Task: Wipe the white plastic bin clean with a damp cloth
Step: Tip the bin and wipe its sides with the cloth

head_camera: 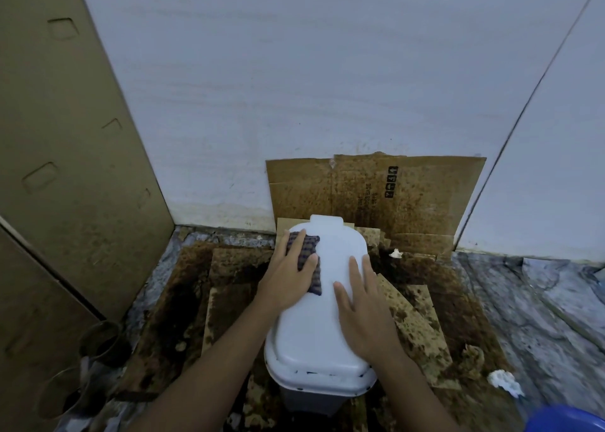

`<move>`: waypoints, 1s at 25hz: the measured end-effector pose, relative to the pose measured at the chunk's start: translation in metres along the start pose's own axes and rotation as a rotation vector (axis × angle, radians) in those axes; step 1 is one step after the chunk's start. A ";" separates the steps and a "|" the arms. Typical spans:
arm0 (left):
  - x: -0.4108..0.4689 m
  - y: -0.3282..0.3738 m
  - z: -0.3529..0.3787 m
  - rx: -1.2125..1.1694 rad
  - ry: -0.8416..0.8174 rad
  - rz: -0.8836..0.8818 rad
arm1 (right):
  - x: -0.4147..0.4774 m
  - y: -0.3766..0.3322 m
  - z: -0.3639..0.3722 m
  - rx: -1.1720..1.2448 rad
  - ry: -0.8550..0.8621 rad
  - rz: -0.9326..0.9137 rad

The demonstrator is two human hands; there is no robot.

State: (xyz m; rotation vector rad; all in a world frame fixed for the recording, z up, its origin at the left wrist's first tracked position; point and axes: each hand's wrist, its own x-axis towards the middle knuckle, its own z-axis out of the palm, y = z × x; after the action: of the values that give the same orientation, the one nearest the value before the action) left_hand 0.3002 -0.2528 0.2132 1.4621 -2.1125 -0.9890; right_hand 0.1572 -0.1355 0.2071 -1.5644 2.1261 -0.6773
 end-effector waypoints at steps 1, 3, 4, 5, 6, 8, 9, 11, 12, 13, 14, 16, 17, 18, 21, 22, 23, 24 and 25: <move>0.009 0.003 0.002 0.011 0.005 0.014 | -0.001 0.004 -0.004 0.003 -0.002 0.001; 0.024 0.014 0.008 0.018 0.002 0.044 | -0.004 0.014 -0.012 0.023 -0.006 0.002; 0.030 0.021 0.012 0.019 -0.001 0.062 | -0.004 0.019 -0.016 0.034 0.000 -0.001; 0.033 0.027 0.015 0.026 -0.006 0.076 | -0.005 0.024 -0.019 0.044 0.006 -0.003; 0.035 0.032 0.018 0.036 -0.009 0.083 | -0.005 0.028 -0.021 0.056 0.008 0.001; 0.033 0.035 0.020 0.046 0.002 0.089 | -0.007 0.029 -0.022 0.070 0.004 0.008; 0.028 0.032 0.019 0.049 0.015 0.086 | -0.007 0.027 -0.020 0.072 0.003 0.002; 0.010 0.020 0.016 0.062 0.030 0.061 | -0.009 0.020 -0.015 0.074 0.003 -0.008; -0.004 0.015 0.014 0.068 0.028 0.046 | -0.008 0.016 -0.013 0.078 0.005 -0.009; -0.021 0.010 0.013 0.069 0.019 0.037 | -0.008 0.011 -0.010 0.084 0.004 -0.005; -0.040 0.005 0.012 0.071 0.011 0.035 | -0.008 0.006 -0.007 0.092 0.000 -0.001; -0.080 -0.005 0.009 0.079 -0.015 0.031 | -0.007 -0.002 0.000 0.095 -0.003 -0.006; -0.099 -0.008 0.008 0.086 -0.034 0.015 | -0.007 -0.005 0.002 0.091 0.000 -0.008; -0.116 -0.010 0.008 0.099 -0.054 -0.007 | -0.007 -0.006 0.004 0.090 0.003 -0.009; -0.149 -0.008 0.013 0.149 -0.088 -0.048 | -0.008 -0.007 0.003 0.094 -0.003 0.001; -0.152 -0.005 0.014 0.158 -0.092 -0.058 | -0.008 -0.006 0.003 0.094 -0.002 0.001; -0.151 -0.003 0.015 0.165 -0.094 -0.067 | -0.008 -0.006 0.002 0.095 -0.002 -0.001; -0.147 0.000 0.014 0.170 -0.092 -0.074 | -0.007 -0.006 0.002 0.096 -0.003 -0.001; -0.140 0.000 0.013 0.172 -0.085 -0.080 | -0.006 -0.006 0.002 0.095 -0.007 0.001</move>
State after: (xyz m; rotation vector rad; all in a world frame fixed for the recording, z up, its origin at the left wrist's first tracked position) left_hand 0.3449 -0.1190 0.2153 1.6249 -2.2637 -0.9333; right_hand 0.1645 -0.1316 0.2097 -1.5128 2.0585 -0.7604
